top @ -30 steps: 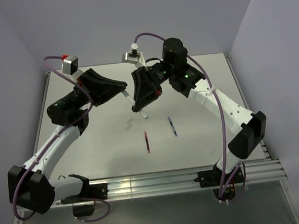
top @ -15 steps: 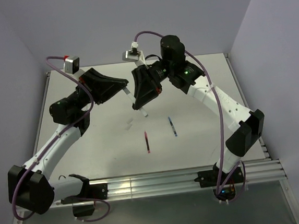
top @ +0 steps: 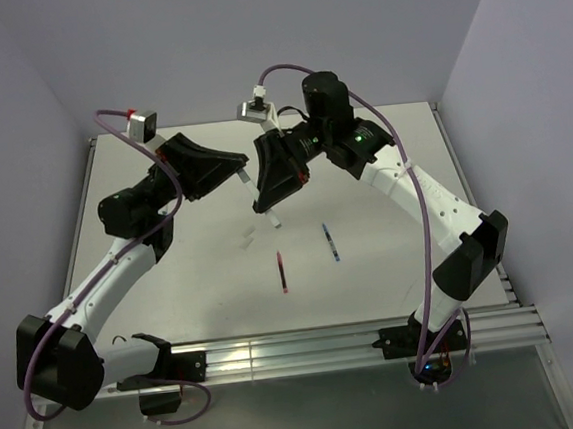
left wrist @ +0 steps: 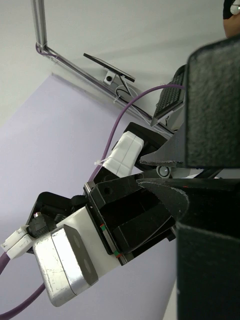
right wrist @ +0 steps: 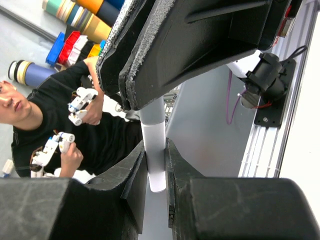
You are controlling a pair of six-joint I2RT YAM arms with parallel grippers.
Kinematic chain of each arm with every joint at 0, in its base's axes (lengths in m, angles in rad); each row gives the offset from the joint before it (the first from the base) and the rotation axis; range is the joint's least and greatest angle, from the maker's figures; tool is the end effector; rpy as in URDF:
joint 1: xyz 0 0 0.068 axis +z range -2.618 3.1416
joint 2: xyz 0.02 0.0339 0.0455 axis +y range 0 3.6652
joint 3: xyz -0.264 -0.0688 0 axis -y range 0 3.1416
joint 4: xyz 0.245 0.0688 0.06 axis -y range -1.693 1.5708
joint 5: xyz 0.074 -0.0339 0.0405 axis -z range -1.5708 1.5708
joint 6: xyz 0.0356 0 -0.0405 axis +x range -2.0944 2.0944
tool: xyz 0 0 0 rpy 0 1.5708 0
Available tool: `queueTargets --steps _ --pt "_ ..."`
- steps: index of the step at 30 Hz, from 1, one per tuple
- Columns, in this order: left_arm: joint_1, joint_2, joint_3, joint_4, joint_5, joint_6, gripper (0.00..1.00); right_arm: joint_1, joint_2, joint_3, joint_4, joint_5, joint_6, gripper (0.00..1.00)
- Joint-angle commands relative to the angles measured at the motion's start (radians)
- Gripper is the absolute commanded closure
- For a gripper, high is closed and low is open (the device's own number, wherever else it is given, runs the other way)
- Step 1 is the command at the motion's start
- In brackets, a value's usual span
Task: Insert the pens into the pen caps
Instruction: Press the pen cap onto the pen.
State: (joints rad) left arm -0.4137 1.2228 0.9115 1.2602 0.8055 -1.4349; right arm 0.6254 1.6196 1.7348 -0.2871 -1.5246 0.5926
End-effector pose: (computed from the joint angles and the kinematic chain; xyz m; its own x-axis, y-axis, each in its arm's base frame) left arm 0.2086 -0.1196 0.4239 -0.5562 -0.5054 -0.6597 0.8272 -0.2607 -0.4978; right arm 0.2580 0.2302 0.4520 -0.5758 -0.3840 -0.7218 -0.6068 -0.3909 0.6920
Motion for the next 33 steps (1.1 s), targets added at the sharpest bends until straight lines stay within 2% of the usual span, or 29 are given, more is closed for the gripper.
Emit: queueTargets --steps 1,9,15,18,25,31,33 --pt "-0.088 0.001 -0.057 -0.066 0.331 0.037 1.00 -0.016 -0.004 0.085 0.088 0.293 -0.008 1.00" --pt "-0.128 -0.020 -0.036 -0.330 0.377 0.185 1.00 -0.021 0.005 0.109 -0.010 0.342 -0.083 1.00" --pt "-0.142 -0.048 -0.057 -0.395 0.376 0.208 1.00 -0.032 0.010 0.123 -0.041 0.360 -0.111 1.00" --pt "-0.140 -0.052 -0.063 -0.371 0.392 0.182 1.00 -0.046 0.005 0.121 -0.055 0.351 -0.125 1.00" --pt "-0.140 -0.068 -0.100 -0.173 0.431 0.094 1.00 -0.069 -0.009 0.118 -0.053 0.284 -0.135 1.00" --pt "-0.142 -0.071 -0.111 -0.145 0.419 0.036 1.00 -0.070 -0.015 0.130 -0.079 0.328 -0.192 1.00" --pt "-0.146 -0.075 -0.114 -0.176 0.417 0.051 1.00 -0.069 -0.010 0.161 -0.138 0.359 -0.229 1.00"
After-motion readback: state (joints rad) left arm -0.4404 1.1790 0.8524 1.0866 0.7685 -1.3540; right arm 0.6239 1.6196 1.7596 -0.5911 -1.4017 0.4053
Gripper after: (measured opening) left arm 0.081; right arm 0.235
